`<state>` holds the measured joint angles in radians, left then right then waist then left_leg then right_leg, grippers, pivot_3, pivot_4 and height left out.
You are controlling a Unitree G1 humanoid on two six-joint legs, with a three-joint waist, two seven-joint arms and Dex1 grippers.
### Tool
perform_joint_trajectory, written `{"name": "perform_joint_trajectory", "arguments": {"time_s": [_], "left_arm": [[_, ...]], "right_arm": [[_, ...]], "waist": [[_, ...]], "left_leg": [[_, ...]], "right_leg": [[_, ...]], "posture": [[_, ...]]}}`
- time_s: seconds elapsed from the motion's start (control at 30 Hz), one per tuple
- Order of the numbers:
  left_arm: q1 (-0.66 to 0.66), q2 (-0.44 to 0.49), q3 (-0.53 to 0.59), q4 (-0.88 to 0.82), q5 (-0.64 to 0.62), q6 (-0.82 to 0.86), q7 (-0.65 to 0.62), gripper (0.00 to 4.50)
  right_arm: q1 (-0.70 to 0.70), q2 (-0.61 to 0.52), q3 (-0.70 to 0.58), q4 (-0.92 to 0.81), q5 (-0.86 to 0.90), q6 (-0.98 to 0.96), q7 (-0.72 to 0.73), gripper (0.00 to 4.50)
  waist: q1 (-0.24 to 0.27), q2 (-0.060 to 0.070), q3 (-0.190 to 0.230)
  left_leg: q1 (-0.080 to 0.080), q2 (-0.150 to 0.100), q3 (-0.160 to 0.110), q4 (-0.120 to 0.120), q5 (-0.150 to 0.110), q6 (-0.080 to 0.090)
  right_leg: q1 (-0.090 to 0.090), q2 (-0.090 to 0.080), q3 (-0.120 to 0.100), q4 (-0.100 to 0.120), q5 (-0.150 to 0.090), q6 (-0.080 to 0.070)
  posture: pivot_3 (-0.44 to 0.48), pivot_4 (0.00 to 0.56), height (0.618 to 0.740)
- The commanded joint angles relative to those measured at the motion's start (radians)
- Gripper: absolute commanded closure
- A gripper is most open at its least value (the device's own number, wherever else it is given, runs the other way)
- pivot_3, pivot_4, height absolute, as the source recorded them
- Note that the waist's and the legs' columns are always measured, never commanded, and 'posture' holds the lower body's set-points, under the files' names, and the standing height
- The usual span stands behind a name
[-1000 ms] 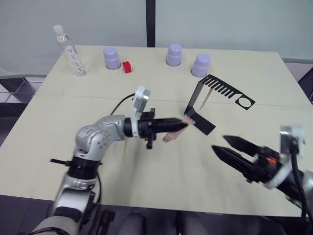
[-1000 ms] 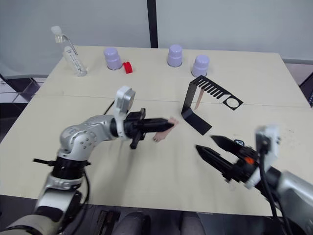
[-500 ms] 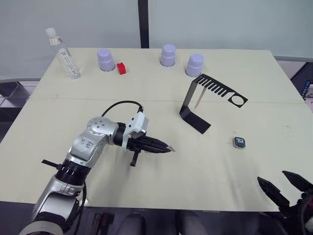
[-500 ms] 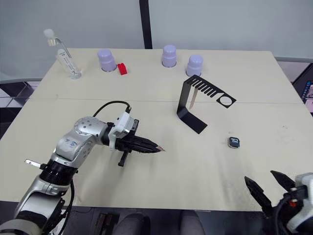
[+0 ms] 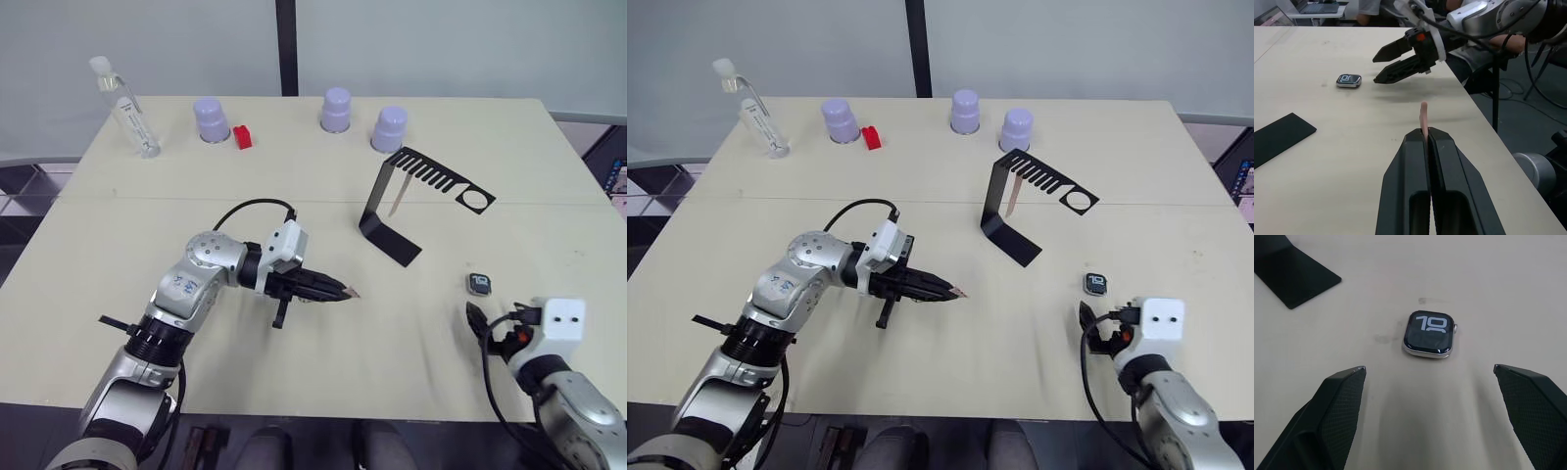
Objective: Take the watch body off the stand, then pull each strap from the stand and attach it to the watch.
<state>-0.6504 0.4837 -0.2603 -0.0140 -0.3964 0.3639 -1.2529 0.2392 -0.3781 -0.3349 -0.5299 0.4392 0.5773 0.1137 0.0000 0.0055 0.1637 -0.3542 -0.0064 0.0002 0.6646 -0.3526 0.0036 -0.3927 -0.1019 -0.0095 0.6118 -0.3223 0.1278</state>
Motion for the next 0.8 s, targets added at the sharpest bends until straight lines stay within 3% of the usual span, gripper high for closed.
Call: {"name": "perform_joint_trajectory", "arguments": {"time_s": [0.03,0.8], "left_arm": [[-0.003,0.004,0.018,-0.043,-0.007,0.004,0.007,4.50],[-0.009,-0.012,0.019,-0.069,-0.005,0.023,0.041,4.50]], "right_arm": [[-0.046,0.026,0.021,0.028,-0.049,-0.015,-0.038,0.07],[-0.202,0.139,0.005,0.119,-0.126,0.065,-0.128,0.07]], "waist": [[0.000,0.000,0.000],[-0.003,0.001,0.000]], "left_leg": [[0.000,0.000,0.000,0.000,0.000,0.000],[0.000,0.000,0.001,0.001,0.000,0.000]], "right_leg": [[0.000,0.000,0.000,0.000,0.000,0.000],[-0.001,0.002,0.000,0.004,0.000,0.000]], "posture": [[0.000,0.150,0.740],[0.000,0.150,0.740]]}}
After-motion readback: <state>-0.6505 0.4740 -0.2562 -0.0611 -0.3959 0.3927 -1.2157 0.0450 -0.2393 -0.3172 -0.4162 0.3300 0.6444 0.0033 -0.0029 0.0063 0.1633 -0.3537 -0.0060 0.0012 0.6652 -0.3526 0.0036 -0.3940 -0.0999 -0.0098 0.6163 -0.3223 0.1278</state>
